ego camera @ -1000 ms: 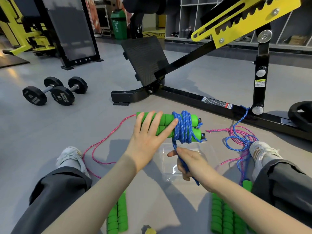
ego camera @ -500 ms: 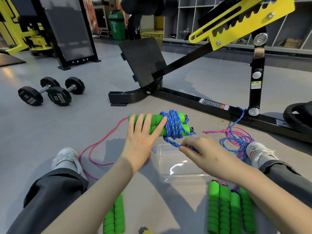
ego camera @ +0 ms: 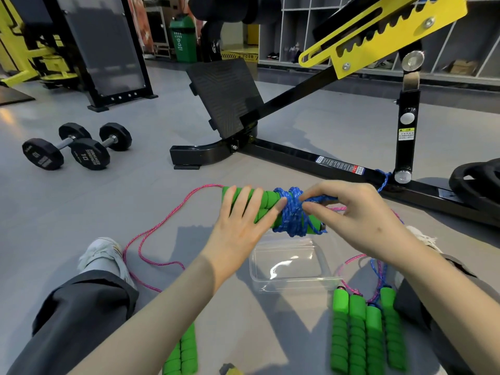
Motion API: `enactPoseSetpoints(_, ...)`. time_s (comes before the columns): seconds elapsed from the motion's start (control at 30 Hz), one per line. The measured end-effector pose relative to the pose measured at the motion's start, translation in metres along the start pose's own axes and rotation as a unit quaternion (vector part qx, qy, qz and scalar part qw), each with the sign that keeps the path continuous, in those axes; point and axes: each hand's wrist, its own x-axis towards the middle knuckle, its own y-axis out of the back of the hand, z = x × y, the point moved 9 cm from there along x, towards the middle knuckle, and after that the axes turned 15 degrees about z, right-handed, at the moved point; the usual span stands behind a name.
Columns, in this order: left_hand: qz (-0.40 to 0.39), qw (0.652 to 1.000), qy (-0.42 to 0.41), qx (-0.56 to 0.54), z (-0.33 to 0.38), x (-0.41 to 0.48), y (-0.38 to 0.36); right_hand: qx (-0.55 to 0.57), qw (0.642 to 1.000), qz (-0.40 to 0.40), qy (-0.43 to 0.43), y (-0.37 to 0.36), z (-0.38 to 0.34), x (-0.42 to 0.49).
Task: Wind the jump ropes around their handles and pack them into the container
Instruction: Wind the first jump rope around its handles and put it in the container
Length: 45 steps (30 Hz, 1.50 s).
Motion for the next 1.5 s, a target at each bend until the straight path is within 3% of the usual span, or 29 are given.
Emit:
enactPoseSetpoints(0.2,0.066,0.997,-0.038,-0.032,0.021,0.006,0.021,0.040,0.995,0.040,-0.086,0.007,0.031,0.005)
enactPoseSetpoints(0.37,0.116,0.990,-0.056,-0.062,0.025,0.009,0.029,0.068,0.989,0.027,-0.128,0.005,0.041,0.004)
enactPoseSetpoints(0.73,0.079,0.995,-0.057,-0.035,0.011,0.000,0.019,0.107,0.972,0.008,-0.211,-0.004,0.058,-0.006)
enactPoseSetpoints(0.93,0.077,0.995,-0.042,-0.038,0.009,0.001,0.021,0.179,0.938,-0.016,-0.296,-0.010,0.067,-0.013)
enactPoseSetpoints(1.03,0.079,0.996,-0.032,-0.030,0.003,0.002,0.019,0.224,0.921,0.010,-0.319,-0.011,0.069,-0.014)
enactPoseSetpoints(1.2,0.080,0.996,-0.010,-0.027,0.000,0.005,0.021,0.208,0.919,0.070,-0.328,-0.005,0.074,-0.014)
enactPoseSetpoints(1.5,0.076,0.997,-0.016,-0.028,0.001,0.003,0.019,0.176,0.944,0.058,-0.274,-0.004,0.066,-0.011)
